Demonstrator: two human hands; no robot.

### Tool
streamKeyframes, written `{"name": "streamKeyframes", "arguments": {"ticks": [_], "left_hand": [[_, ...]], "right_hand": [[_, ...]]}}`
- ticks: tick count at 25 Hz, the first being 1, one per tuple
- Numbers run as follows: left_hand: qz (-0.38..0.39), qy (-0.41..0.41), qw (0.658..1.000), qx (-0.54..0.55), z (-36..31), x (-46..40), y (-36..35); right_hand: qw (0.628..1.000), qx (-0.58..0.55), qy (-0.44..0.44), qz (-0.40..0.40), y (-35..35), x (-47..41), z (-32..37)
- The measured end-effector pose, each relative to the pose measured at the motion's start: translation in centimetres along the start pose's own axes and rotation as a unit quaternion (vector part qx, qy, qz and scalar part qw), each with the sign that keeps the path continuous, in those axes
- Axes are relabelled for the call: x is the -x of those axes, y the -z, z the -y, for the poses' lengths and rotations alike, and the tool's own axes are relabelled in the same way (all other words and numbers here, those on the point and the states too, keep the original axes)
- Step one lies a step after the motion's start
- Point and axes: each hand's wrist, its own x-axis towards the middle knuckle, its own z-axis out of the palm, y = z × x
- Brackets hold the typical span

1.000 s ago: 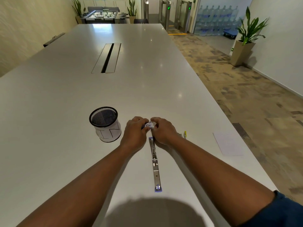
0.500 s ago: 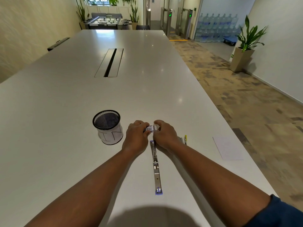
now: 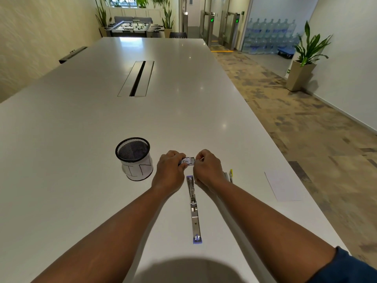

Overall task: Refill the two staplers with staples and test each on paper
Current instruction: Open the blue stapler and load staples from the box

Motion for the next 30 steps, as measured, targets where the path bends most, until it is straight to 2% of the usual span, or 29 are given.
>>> {"name": "streamKeyframes", "arguments": {"ticks": [9, 12, 15, 21, 25, 30], "left_hand": [[0.005, -0.003, 1.0, 0.004, 0.0, 0.1, 0.1], [0.003, 0.0, 1.0, 0.006, 0.0, 0.2, 0.1], [0.009, 0.003, 1.0, 0.006, -0.1, 0.1, 0.1], [0.01, 0.005, 1.0, 0.005, -0.2, 0.1, 0.2], [0.007, 0.003, 1.0, -0.001, -0.2, 0.1, 0.2], [0.008, 0.011, 1.0, 0.004, -0.1, 0.0, 0.1]], "right_hand": [[0.999, 0.01, -0.029, -0.011, -0.3, -0.6, 0.3], [0.998, -0.02, -0.041, -0.032, -0.3, -0.4, 0.4], [0.998, -0.037, -0.017, -0.046, -0.1, 0.6, 0.0], [0.999, 0.014, 0.04, -0.001, 0.2, 1.5, -0.8], [0.998, -0.046, -0.014, -0.036, 0.1, 1.2, -0.9], [0.997, -0.038, -0.062, -0.025, 0.0, 0.0, -0.6]]}}
